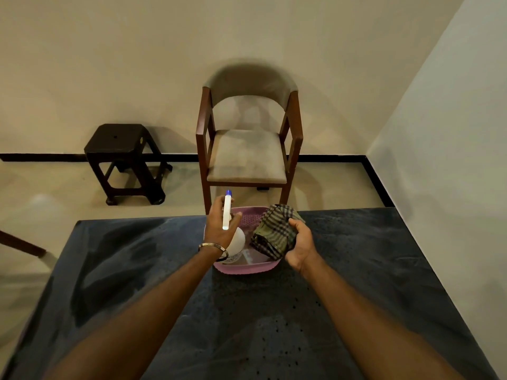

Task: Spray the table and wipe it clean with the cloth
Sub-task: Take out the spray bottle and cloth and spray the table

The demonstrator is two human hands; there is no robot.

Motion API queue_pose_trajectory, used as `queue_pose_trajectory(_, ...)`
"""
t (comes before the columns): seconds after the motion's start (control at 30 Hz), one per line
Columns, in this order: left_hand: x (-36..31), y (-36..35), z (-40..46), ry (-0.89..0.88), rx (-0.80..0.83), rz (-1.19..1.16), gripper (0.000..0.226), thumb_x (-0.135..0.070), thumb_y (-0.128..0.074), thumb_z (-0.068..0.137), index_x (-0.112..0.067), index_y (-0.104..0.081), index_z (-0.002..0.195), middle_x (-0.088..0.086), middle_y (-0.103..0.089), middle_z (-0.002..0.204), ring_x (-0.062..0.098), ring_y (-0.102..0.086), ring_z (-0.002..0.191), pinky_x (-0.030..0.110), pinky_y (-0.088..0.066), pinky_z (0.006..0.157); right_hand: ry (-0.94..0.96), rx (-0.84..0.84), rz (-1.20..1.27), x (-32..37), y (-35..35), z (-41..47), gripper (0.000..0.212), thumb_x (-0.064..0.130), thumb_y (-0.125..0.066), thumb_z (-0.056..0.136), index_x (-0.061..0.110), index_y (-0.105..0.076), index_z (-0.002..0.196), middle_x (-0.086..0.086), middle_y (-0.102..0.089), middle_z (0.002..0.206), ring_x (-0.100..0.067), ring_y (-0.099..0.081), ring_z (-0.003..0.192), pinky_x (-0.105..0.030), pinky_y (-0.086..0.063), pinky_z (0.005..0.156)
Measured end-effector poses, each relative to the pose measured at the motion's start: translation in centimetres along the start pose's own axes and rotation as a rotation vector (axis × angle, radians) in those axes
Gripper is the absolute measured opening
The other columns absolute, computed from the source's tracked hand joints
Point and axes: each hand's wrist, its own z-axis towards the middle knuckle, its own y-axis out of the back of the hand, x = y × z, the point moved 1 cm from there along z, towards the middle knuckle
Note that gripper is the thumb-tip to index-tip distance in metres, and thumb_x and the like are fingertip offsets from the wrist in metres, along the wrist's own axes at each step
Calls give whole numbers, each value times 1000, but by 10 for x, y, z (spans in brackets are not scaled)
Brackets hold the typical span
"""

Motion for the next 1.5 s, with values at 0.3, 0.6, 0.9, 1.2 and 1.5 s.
queue_pose_trajectory(0.3, 18, -1, -8, -31, 14, 82, 40, -15, -72, 83, -9, -50, 117, 5, -59, 90, 19, -58, 77, 34, -54, 74, 32, -15, 12, 0, -7, 5, 37, 28, -47, 99, 5, -69, 117, -17, -73, 114, -33, -68, 107, -42, -55, 86)
queue_pose_trajectory(0.6, 22, 6, -16, -36, 85, 135, 60, -21, -77, 79, -8, -45, 128, 9, -67, 103, 21, -65, 96, 43, -52, 91, 40, -51, 7, -3, -11, -2, 31, 26, -49, 98, 8, -72, 106, -14, -75, 107, -31, -69, 102, -42, -54, 87)
queue_pose_trajectory(0.9, 20, 18, -23, -52, 90, 170, 76, -27, -83, 69, -23, -42, 132, -10, -58, 108, 1, -57, 89, 4, -42, 72, 47, -51, -12, -7, -21, -24, 32, 28, -49, 98, 9, -71, 113, -14, -74, 110, -31, -68, 103, -41, -55, 83)
queue_pose_trajectory(1.2, 11, 44, -45, -52, 95, 191, 76, -26, -82, 68, -23, -42, 132, 0, -54, 132, 8, -49, 115, 25, -42, 93, 117, -26, 5, -9, -26, -59, 33, 26, -48, 99, 7, -69, 114, -15, -74, 108, -32, -67, 106, -47, -53, 95)
queue_pose_trajectory(1.5, 1, 81, -100, -66, 175, 425, 83, -33, -81, 70, -11, -40, 138, 10, -50, 136, 24, -50, 122, 33, -45, 98, 121, -13, 4, -25, -12, -116, 41, 31, -44, 102, 6, -66, 124, -18, -70, 119, -35, -65, 112, -52, -49, 103)
